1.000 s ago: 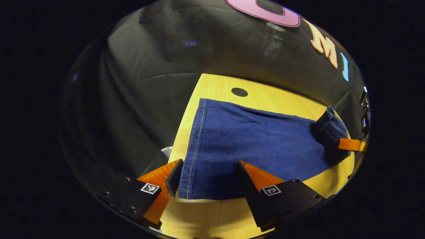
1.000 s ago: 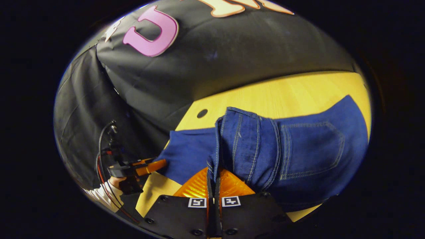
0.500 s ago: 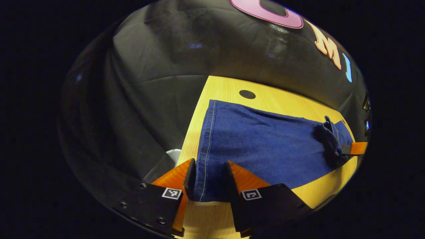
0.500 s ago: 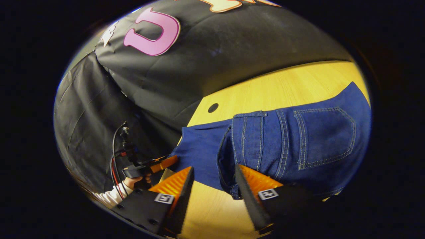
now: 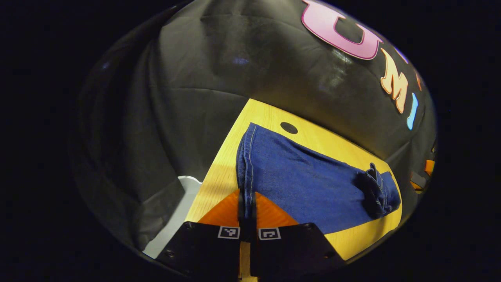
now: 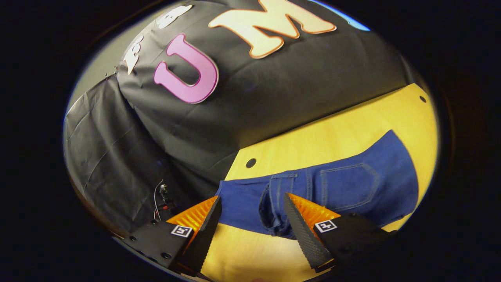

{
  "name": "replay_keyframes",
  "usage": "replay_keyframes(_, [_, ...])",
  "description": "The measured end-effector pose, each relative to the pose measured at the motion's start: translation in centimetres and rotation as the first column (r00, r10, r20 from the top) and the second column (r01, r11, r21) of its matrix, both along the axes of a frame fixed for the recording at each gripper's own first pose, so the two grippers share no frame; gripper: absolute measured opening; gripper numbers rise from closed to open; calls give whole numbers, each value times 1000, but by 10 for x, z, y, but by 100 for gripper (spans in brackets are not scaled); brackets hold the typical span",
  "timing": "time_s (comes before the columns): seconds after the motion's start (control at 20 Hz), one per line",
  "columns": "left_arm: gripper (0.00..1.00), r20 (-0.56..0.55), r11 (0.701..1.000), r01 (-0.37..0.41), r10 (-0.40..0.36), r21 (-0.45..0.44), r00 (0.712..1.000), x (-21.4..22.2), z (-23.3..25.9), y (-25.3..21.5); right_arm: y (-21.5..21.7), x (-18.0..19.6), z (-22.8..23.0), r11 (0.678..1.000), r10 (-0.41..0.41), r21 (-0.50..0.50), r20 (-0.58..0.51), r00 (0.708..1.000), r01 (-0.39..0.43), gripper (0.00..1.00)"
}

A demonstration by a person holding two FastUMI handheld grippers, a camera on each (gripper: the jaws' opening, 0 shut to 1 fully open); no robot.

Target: Grasp the waist and the cuffs of the jeans and fold them to make the two legs overlap; first hold the waist and fold one-third of the jeans toward the cuffs, then hold the cuffs and fold the remaining one-third in the same direction to finish folding.

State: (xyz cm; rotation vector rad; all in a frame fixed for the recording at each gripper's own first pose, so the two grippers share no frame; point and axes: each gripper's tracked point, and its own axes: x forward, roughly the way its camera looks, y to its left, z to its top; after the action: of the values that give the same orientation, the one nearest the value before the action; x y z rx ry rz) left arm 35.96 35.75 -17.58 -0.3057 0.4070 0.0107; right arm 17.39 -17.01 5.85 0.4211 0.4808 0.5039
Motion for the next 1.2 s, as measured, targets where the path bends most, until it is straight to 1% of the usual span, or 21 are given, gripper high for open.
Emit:
replay_keyframes(0.15, [0, -28, 1000, 5, -5, 20, 1000, -5, 4, -2, -43, -6, 11, 996, -92, -4, 12, 996, 92, 97])
replay_keyframes(0.35, [0, 4, 1000, 11, -11, -12, 1000, -14, 34, -11, -100, -16, 16, 979, -201, 11, 10, 979, 201, 97])
replay_keyframes(0.45, [0, 22, 999, 24, -23, -38, 999, -19, 55, -32, -125, -22, 21, 970, -241, 27, 13, 970, 241, 97])
replay_keyframes(0.55, [0, 55, 998, 39, -37, -44, 998, -21, 78, -56, -148, -26, 26, 963, -268, 35, 22, 963, 267, 97])
replay_keyframes(0.65, [0, 90, 998, 50, -48, -29, 995, -24, 106, -84, -175, -31, 30, 960, -280, 36, 32, 959, 279, 97])
replay_keyframes(0.8, [0, 148, 998, 70, -68, -6, 987, -27, 148, -138, -221, -38, 32, 958, -287, 36, 31, 957, 286, 97])
replay_keyframes(0.95, [0, 187, 997, 67, -73, 38, 980, -30, 175, -195, -265, -42, 28, 965, -262, 20, 15, 965, 261, 97])
replay_keyframes(1.0, [0, 196, 996, 69, -78, 53, 978, -22, 177, -236, -278, -43, 27, 968, -250, 13, 16, 968, 250, 97])
replay_keyframes(1.05, [0, 213, 995, 77, -89, 64, 973, -22, 185, -258, -291, -44, 27, 971, -238, 8, 17, 971, 238, 97])
replay_keyframes(1.1, [0, 228, 993, 90, -104, 71, 968, -30, 201, -261, -303, -44, 28, 974, -226, 7, 17, 974, 226, 97])
replay_keyframes(1.2, [0, 248, 987, 130, -149, 91, 957, -30, 217, -309, -326, -43, 29, 977, -215, 8, 19, 976, 215, 97])
